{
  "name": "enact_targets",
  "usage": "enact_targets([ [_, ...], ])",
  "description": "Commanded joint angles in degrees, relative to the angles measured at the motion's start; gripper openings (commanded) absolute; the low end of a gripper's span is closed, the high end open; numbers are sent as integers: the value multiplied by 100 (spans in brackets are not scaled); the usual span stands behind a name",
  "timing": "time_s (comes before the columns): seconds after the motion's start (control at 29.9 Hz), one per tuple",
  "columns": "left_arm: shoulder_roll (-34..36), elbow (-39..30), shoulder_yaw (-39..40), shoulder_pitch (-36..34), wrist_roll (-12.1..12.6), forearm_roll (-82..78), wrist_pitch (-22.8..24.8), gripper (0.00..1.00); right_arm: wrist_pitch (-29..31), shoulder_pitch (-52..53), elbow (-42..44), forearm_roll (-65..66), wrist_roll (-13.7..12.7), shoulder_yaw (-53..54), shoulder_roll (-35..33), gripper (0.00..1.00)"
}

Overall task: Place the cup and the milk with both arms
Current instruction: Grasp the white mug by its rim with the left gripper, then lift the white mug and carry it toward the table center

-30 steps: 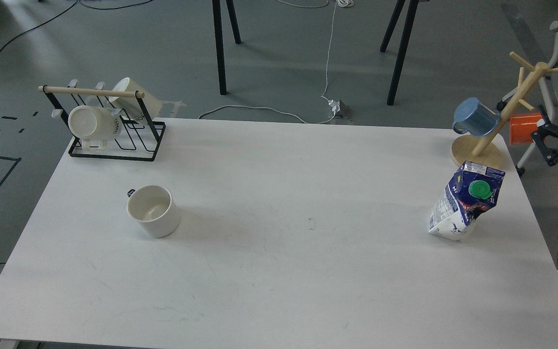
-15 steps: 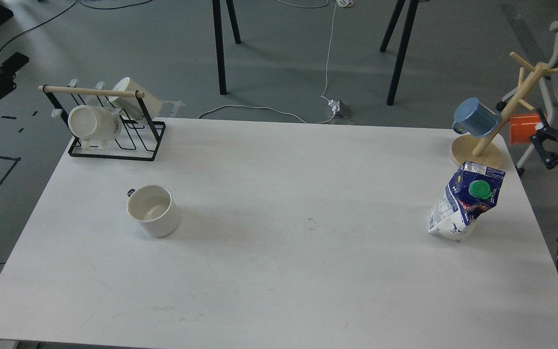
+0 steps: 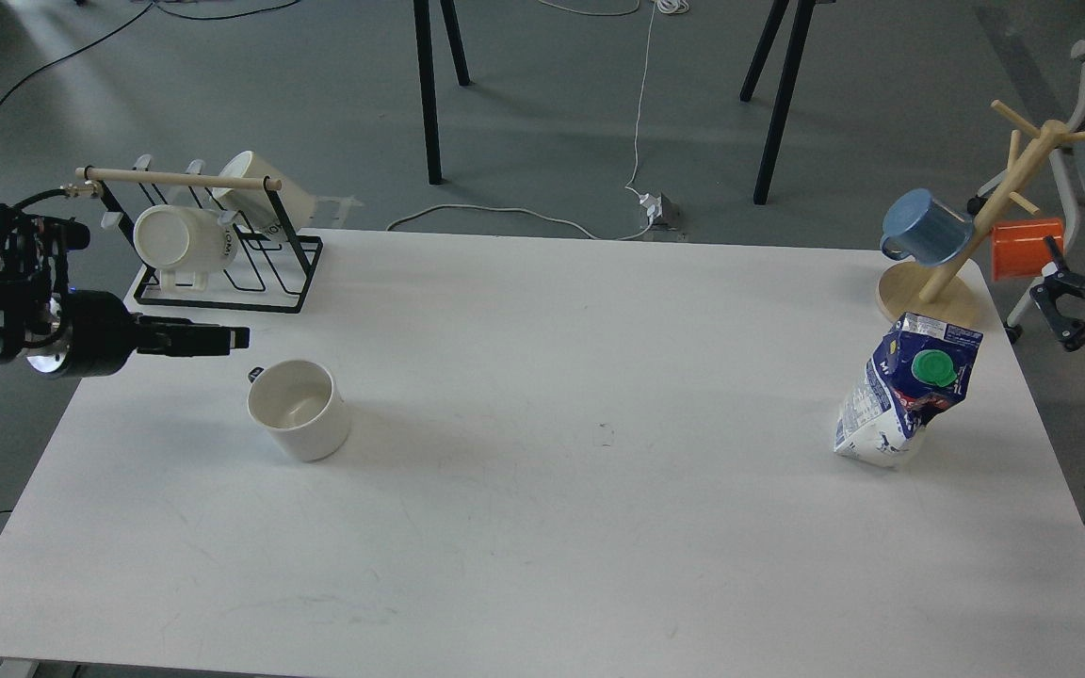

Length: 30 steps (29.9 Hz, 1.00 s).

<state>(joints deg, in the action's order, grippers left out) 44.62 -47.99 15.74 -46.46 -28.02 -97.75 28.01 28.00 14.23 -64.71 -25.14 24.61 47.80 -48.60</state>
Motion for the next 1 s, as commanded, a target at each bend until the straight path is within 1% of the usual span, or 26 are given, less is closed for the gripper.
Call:
enact_targets([
  [0.0,-164,52,-54,67,2,-103,-1,99,0,-34,2,0,0,1,0,96],
  [0.23,-339,131,-54,217,2,-209,-1,98,0,-34,-7,0,0,1,0,96],
  [0.37,-418,333,-62,260,2,-218,-1,98,0,-34,-24,0,0,-8,0,96],
  [0.43,-436,404,-54,278,2,-209,-1,94,0,-43,-16,0,0,-8,0,96],
  [0.57,-436,483,-62,304,2,-209,-1,83,0,-87,-24,0,0,1,0,96],
  [0.6,-436,483,-63,313,2,-218,-1,77,0,-87,-16,0,0,1,0,96],
  [0.64,-436,483,-63,313,2,-218,-1,68,0,-95,-16,0,0,1,0,96],
  [0.67,-436,483,-71,313,2,-218,-1,53,0,-96,-16,0,0,-8,0,96],
  [0.77,-489,474,-238,305,2,-218,-1,20,0,-131,-16,0,0,-8,0,96],
  [0.8,-524,483,-256,304,2,-209,-1,5,0,-131,-16,0,0,-8,0,96],
  [0.84,-585,483,-221,304,2,-192,-1,3,0,-131,-16,0,0,-8,0,96],
  [0.97,-638,474,-256,304,2,-200,-1,0,0,-157,-7,0,0,1,0,96],
])
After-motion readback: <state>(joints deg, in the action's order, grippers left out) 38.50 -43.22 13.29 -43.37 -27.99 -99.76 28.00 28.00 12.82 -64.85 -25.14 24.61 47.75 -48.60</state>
